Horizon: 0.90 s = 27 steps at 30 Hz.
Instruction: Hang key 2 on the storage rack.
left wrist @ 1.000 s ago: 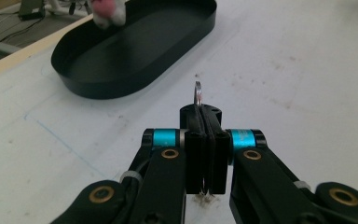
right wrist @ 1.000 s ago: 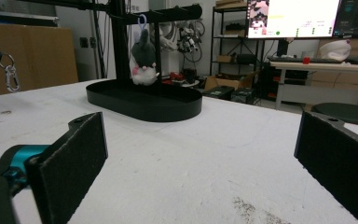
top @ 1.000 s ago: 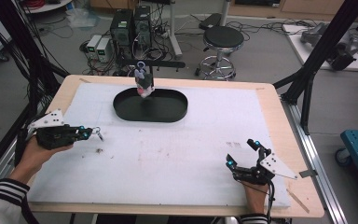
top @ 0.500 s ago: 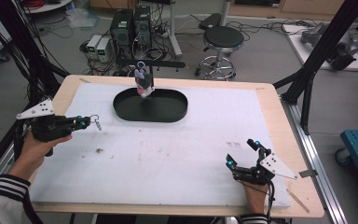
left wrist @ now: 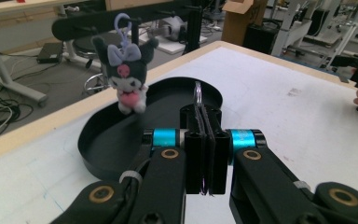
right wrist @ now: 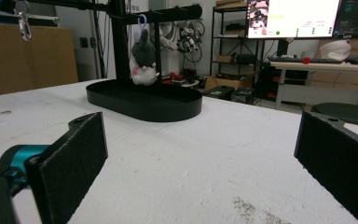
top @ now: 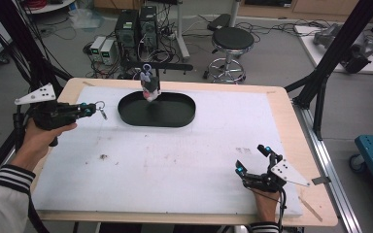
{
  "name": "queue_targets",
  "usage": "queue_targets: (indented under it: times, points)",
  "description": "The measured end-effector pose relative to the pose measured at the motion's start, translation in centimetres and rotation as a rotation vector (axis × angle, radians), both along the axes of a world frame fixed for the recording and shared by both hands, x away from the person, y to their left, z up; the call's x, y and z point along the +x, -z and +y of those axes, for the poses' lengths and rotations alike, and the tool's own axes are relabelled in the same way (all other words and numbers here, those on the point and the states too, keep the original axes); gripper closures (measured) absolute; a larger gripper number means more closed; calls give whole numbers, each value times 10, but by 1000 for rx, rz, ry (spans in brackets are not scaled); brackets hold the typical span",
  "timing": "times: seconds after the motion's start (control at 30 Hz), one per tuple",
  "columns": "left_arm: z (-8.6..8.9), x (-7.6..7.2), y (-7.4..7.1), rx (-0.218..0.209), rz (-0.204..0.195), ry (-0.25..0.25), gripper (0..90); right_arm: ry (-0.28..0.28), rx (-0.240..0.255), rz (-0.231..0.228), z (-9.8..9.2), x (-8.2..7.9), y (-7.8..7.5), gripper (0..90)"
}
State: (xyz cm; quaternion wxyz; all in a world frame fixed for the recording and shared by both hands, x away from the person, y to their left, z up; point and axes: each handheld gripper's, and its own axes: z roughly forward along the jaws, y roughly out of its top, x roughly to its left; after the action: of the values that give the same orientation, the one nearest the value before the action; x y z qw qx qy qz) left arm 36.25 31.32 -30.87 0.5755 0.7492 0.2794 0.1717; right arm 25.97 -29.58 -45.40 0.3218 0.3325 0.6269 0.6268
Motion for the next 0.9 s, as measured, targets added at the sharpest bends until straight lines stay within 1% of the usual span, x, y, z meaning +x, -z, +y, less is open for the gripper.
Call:
queue_targets:
  times: [0.1, 0.17, 0.37, 0.43, 0.77, 0.9]
  points:
    - [-5, 7, -8, 11, -10, -1, 881, -1, -2, -1, 0, 0, 0, 18]
    - [-9, 13, -14, 7, -15, 3, 881, 0, 0, -1, 0, 0, 0, 18]
    - [-21, 28, -24, 23, -24, 8, 881, -1, 1, 0, 0, 0, 0, 18]
    - [-25, 34, -27, 17, -24, 9, 881, -1, 1, 0, 0, 0, 0, 18]
    - [-37, 60, -33, 14, -21, 1, 881, 0, -1, 0, 0, 0, 0, 18]
    - [-40, 68, -35, 17, -21, -7, 881, 0, -2, -2, 0, 0, 0, 18]
